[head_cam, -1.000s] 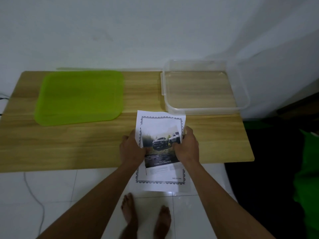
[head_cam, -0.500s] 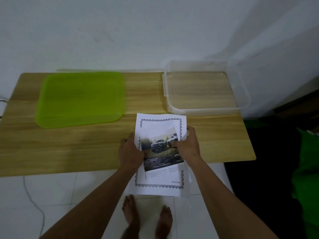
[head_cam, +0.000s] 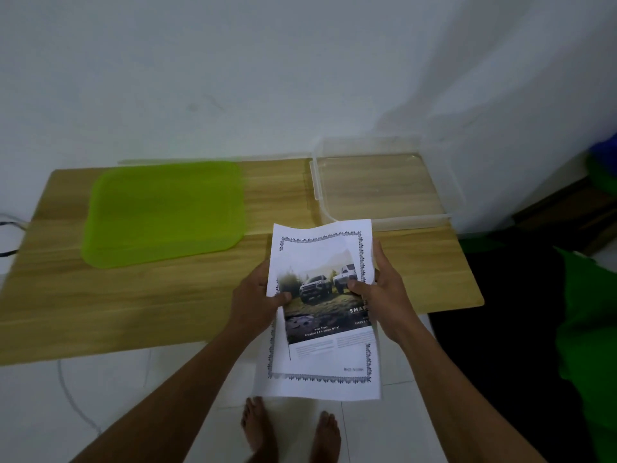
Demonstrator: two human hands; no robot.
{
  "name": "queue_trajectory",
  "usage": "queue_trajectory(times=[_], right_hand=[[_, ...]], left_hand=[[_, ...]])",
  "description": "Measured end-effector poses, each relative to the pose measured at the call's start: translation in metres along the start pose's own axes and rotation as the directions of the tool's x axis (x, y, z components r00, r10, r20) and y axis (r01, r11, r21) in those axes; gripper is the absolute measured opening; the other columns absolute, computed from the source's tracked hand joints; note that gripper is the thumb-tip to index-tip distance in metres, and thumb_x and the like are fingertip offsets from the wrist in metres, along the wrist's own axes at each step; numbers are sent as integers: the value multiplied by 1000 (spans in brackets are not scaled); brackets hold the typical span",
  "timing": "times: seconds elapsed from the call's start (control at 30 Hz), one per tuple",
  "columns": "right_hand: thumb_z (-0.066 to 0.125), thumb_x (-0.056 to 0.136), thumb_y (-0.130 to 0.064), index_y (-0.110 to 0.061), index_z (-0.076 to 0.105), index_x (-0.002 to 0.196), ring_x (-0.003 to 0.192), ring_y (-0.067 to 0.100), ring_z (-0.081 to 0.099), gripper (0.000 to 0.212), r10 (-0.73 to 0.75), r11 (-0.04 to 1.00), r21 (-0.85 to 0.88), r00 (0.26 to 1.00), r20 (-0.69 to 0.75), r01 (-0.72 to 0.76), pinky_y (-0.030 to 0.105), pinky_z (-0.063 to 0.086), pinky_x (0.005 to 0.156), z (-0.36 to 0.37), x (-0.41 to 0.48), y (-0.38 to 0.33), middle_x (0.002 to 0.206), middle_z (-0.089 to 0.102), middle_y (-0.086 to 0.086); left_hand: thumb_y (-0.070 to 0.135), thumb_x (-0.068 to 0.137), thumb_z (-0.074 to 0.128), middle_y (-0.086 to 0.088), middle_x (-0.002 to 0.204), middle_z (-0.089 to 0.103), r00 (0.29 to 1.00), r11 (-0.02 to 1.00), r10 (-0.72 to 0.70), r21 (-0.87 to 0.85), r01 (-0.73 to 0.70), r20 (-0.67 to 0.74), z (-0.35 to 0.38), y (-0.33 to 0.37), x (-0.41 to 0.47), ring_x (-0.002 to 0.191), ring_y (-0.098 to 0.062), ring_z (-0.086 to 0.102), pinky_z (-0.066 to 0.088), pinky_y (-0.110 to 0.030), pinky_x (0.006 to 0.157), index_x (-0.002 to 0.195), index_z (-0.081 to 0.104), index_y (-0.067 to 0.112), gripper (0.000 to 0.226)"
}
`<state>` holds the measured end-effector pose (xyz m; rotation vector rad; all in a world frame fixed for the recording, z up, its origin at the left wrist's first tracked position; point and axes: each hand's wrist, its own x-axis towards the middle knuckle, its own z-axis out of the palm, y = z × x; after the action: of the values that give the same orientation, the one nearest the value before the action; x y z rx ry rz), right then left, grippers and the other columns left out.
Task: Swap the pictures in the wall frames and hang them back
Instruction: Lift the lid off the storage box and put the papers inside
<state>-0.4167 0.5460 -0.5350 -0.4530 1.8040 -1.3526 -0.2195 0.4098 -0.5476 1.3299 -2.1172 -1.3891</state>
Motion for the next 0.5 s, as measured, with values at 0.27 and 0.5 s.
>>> queue_trajectory(times=[0.27, 0.5], right_hand=[[63, 85, 14, -42, 24, 152, 111, 18, 62, 95, -82, 996, -26, 996, -19, 81, 37, 58, 88, -11, -10, -50, 133, 55, -15], [64, 82, 15, -38, 21, 154, 97, 10, 68, 99, -129, 989, -89, 985, -118, 119, 19, 55, 69, -31, 1, -93, 117, 66, -9]], left_hand=[[4, 72, 80, 27, 112, 66, 988, 963, 139, -242, -119, 66, -24, 44, 10, 101, 0, 63, 52, -24, 80, 123, 50, 54, 78], [13, 78, 79, 11, 139, 54, 985, 959, 168, -237, -155, 33, -27, 84, 40, 118, -13, 57, 50, -33, 96, 150, 29, 35, 90]])
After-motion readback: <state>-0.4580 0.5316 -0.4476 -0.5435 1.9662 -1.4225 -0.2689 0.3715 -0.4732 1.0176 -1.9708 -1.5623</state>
